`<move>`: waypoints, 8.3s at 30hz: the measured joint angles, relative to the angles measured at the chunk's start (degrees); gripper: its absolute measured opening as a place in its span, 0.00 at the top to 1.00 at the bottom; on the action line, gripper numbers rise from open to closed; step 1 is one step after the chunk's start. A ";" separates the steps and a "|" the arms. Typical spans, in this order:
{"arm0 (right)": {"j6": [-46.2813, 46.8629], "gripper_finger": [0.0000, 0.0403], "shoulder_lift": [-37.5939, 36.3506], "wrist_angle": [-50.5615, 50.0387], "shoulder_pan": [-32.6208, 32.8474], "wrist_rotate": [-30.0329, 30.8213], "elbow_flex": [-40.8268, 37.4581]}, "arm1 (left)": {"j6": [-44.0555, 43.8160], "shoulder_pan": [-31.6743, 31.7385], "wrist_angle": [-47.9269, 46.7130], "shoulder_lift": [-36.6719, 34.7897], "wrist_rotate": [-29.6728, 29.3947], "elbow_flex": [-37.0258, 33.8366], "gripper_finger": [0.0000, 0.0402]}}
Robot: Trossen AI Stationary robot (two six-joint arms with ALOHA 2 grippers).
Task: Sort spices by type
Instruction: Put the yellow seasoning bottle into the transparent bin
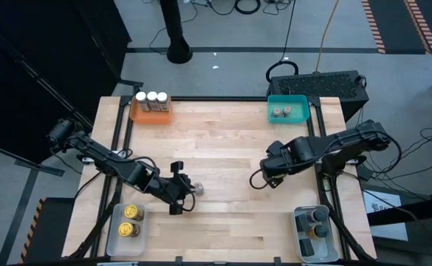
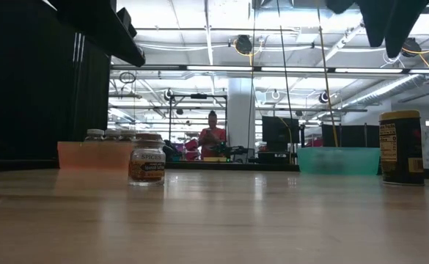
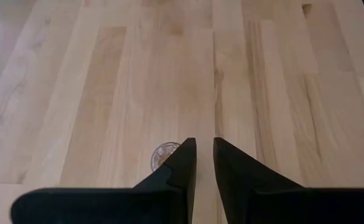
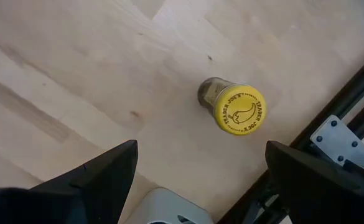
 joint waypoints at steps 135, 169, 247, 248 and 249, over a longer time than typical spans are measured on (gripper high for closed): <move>-18.25 0.26 18.31 22.94 -1.50 -7.78 1.18 | 4.48 1.42 9.09 0.02 -7.67 0.00 0.84; 2.19 0.96 -3.46 50.84 13.18 12.46 -32.97 | 10.89 1.62 25.57 2.98 -7.67 0.00 0.84; -18.57 1.00 -17.35 49.64 15.19 32.55 -29.00 | 17.67 13.77 47.79 30.50 16.98 13.81 0.32; -18.57 1.00 -17.35 49.63 15.19 32.53 -29.00 | 17.77 13.77 47.80 30.50 16.98 13.81 0.32; -18.57 1.00 -17.35 49.63 15.19 32.54 -29.00 | 17.92 13.77 47.80 30.50 16.98 13.81 0.32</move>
